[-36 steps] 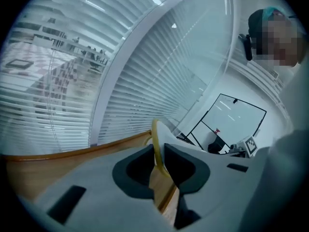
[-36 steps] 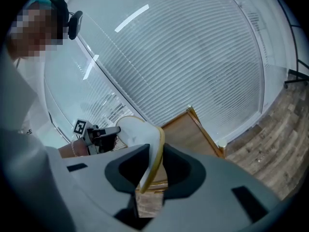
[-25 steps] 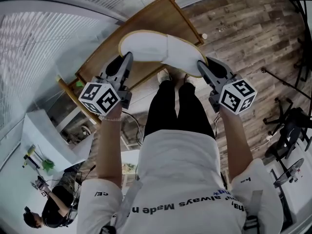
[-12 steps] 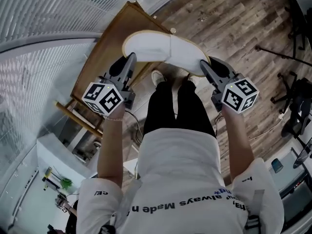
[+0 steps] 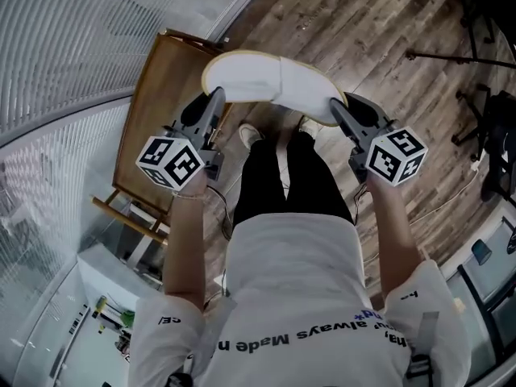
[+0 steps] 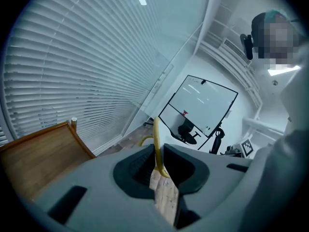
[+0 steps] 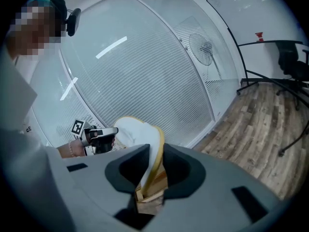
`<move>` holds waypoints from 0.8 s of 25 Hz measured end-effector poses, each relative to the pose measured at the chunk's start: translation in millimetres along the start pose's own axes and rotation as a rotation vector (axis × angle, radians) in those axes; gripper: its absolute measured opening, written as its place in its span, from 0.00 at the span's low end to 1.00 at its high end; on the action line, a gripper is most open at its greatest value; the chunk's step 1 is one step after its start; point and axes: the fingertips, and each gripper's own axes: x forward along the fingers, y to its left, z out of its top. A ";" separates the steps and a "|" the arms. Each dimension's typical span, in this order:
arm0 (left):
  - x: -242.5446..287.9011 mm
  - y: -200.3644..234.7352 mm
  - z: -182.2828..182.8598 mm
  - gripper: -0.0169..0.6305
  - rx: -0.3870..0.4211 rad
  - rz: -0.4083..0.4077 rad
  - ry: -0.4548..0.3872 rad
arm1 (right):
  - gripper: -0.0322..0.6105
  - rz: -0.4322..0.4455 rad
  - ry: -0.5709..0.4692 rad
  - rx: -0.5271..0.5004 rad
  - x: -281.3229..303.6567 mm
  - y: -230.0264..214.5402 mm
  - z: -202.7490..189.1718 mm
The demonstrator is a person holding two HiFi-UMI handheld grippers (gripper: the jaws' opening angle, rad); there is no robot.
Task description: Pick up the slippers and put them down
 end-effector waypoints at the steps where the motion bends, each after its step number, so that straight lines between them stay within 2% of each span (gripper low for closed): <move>1: 9.2 -7.6 -1.1 0.11 0.005 -0.004 0.007 | 0.18 -0.004 -0.004 0.006 -6.9 -8.9 1.1; 11: 72.1 -53.7 -13.6 0.11 0.040 -0.031 0.058 | 0.18 -0.046 -0.027 0.046 -49.4 -68.6 5.3; 20: 92.1 -43.6 -17.7 0.11 0.056 -0.053 0.122 | 0.18 -0.094 -0.019 0.075 -39.2 -82.8 3.7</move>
